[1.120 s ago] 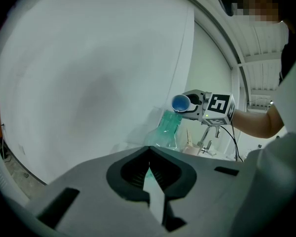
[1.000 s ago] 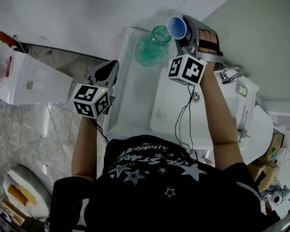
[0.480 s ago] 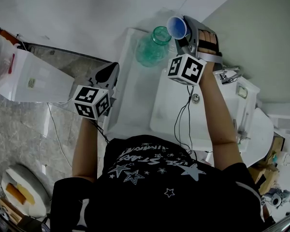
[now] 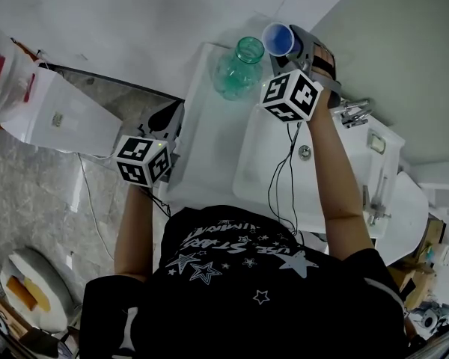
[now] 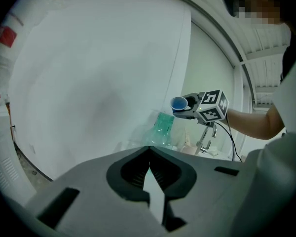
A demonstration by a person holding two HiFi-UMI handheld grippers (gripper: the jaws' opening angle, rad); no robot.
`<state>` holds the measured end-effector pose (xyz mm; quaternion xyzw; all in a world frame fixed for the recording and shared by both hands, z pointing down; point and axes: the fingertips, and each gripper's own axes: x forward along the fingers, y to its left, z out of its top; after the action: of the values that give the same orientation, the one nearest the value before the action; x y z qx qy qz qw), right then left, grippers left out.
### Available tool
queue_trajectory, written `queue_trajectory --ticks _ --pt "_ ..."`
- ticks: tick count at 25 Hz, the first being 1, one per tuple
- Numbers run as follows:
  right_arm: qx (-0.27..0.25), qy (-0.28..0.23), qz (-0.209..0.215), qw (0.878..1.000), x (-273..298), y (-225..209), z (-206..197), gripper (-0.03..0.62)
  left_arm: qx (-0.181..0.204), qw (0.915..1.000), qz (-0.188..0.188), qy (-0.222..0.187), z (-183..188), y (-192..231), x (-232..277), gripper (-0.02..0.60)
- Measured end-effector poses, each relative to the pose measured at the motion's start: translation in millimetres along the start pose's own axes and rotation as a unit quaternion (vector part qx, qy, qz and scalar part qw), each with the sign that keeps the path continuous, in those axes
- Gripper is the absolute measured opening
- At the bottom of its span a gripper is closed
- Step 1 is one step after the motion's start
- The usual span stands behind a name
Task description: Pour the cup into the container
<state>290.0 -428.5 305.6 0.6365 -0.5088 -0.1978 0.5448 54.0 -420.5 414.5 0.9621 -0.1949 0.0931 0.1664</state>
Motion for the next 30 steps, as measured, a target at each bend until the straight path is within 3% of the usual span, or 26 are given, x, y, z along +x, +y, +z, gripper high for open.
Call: queue_trajectory --ticks 11,16,23,30 --pt "0.142 -0.058 0.033 0.988 -45.7 3.3 -1.6 0.279 0.003 0.9997 0.022 -0.013 -3.4 -34.6 -31.2 0.012" --pt "0.215 -0.1 0.075 0.969 -75.3 16.0 4.8 0.279 0.0 0.9993 0.033 -0.015 -8.9 -50.2 -44.2 0.012" --pt "0.242 -0.155 0.118 0.951 -118.3 48.0 17.4 0.279 -0.002 0.9986 0.052 -0.01 -25.2 -73.2 -65.6 0.012" --pt "0.293 -0.206 0.207 0.91 -156.1 109.9 30.6 0.281 -0.01 0.9973 0.073 -0.001 -49.3 -90.5 -88.6 0.012"
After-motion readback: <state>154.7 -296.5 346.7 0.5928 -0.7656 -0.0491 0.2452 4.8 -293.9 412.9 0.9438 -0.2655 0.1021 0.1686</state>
